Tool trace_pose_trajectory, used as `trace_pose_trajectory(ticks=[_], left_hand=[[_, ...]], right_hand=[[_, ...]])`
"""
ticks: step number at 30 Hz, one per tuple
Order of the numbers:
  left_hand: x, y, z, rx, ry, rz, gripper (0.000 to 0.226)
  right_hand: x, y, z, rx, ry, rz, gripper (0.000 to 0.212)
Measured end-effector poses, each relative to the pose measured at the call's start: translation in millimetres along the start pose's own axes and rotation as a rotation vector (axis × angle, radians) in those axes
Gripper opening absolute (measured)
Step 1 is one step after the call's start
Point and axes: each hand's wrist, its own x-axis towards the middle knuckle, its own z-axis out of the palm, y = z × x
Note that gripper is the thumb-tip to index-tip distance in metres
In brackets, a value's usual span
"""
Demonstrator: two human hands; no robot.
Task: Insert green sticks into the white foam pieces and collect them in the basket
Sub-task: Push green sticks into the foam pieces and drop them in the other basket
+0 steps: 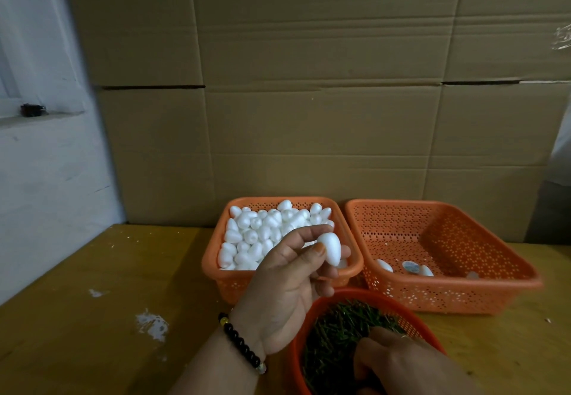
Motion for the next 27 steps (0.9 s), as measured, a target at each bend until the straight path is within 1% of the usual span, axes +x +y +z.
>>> trace_pose_trajectory(ticks=[12, 16, 19, 23, 27], left_hand=[[1.3, 0.5, 1.8, -0.169, 0.017, -0.078, 0.022], [1.2, 2.4, 3.0, -0.296, 0.029, -0.129, 0.018], [2.3, 4.3, 3.6, -0.392, 0.058, -0.171, 0.009], [3.0, 5.8, 5.1, -0.486, 0.08, -0.186, 0.01], [2.2, 7.9, 7.7, -0.523, 0.081, -0.198, 0.017]], right_hand=[[0.3, -0.2, -1.3, -0.03, -0.029, 0.001, 0.024], [-0.3, 0.4, -1.0, -0.041, -0.025, -0.001, 0.026], [-0.3, 0.3, -1.3, -0.044, -0.028, -0.001, 0.026], [-0.3, 0.6, -1.0, -0.042, -0.021, -0.011, 0.027], [0.5, 0.7, -0.6, -0.036, -0.027, -0.012, 0.025]])
